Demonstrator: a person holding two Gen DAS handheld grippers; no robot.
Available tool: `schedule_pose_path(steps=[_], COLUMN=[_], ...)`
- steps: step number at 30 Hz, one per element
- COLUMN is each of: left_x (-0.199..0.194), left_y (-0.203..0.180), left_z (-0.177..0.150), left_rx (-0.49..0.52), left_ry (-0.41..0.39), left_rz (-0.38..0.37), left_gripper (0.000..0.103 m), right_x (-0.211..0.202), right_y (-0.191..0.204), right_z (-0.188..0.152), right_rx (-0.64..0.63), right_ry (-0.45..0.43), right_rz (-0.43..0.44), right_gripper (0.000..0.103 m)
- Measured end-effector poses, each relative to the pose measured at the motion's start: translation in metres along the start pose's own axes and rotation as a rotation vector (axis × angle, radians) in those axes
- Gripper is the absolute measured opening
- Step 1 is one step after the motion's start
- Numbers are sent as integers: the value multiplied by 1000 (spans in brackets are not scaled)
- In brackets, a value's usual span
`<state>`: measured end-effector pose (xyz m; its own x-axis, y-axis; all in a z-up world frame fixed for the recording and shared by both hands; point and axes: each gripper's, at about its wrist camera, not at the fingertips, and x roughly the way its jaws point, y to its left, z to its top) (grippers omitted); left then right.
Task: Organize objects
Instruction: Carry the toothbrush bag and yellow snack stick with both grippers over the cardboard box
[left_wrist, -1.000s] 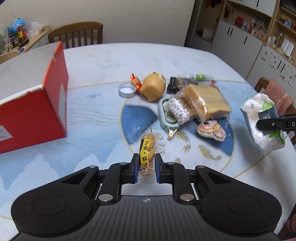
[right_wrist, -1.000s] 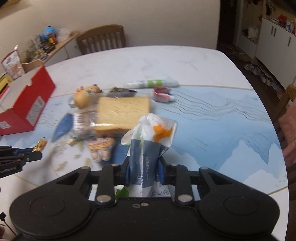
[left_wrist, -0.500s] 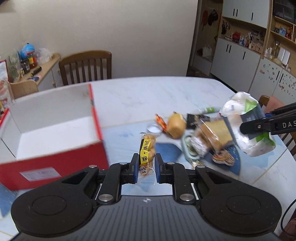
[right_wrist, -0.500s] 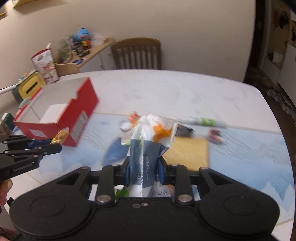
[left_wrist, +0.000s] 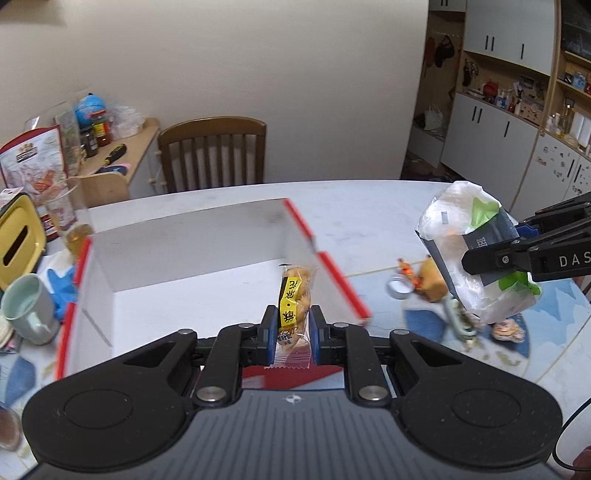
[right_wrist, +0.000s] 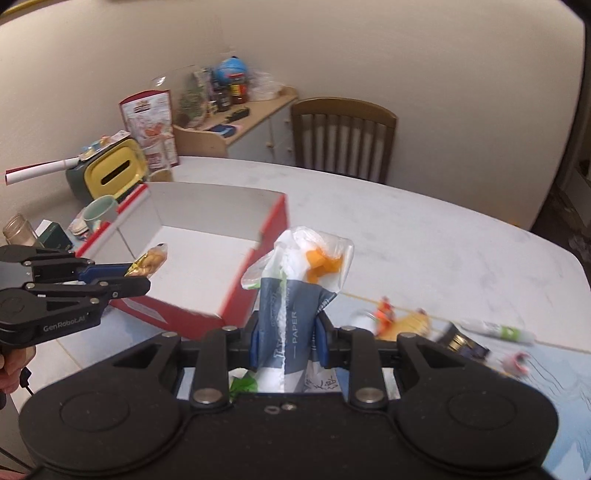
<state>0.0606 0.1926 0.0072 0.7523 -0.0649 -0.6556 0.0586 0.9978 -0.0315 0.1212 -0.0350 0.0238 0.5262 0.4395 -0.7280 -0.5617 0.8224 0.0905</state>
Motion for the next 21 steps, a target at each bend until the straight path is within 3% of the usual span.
schedule_pose_path(steps=[10,21], left_x=[11,62], left_y=[64,115], left_z=[6,18], left_rx=[-9,-8], left_ry=[52,169], left_rz=[24,59], left_gripper=[16,16], right_x=[46,115], right_y=[59,100], right_z=[39,70], right_rx=[-41,-100], right_ry=[28,88], right_rz=[25,13], right_gripper=[27,28])
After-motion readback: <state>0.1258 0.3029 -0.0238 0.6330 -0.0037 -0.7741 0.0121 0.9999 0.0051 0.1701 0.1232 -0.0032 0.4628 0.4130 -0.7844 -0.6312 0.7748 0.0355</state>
